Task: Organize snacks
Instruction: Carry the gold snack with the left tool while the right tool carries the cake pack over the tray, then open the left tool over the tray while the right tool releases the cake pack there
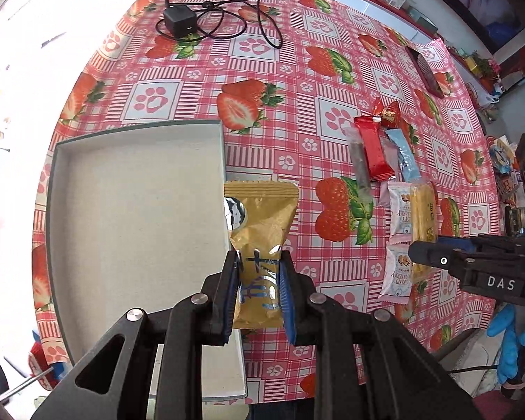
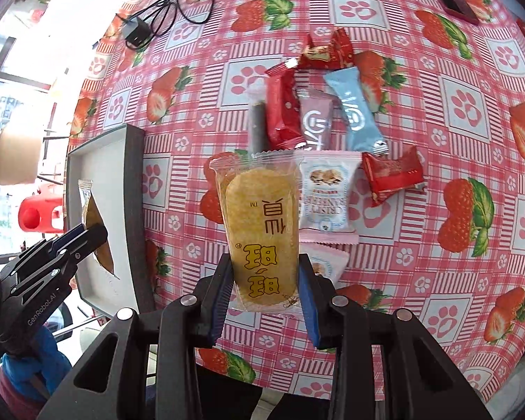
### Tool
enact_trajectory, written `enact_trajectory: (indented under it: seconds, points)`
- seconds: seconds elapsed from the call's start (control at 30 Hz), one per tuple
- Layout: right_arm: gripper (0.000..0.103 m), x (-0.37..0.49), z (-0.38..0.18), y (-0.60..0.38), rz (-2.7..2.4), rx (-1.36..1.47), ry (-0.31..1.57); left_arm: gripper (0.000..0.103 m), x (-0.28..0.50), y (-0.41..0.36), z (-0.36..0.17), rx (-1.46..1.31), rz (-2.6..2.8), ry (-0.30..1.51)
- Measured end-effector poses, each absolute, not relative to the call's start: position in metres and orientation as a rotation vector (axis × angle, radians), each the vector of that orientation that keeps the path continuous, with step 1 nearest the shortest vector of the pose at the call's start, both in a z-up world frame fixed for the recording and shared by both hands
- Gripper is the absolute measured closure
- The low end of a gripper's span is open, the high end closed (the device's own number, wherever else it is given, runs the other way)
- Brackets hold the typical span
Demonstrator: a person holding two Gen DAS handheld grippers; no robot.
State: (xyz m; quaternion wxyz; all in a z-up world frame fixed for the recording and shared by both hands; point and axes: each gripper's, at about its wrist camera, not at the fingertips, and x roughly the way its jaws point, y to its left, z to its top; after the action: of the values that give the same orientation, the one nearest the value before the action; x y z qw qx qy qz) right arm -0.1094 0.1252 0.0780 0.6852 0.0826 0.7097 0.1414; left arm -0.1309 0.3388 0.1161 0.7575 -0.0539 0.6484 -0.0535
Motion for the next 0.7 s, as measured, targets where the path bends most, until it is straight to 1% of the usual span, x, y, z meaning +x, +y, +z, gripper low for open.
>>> enact_trajectory:
  seconds: [0.43,0.7]
  points:
    - [0.066,-0.109,0.081,0.282,0.634,-0.028,1.623,0.079,-0.164,0.421,0.088,-0.164,0.038,1.475]
    - [0.066,-0.104,0.069,0.327,0.661,-0.034,1.649,0.079,-0.159,0.45,0.073,-0.167,0.09,1.483]
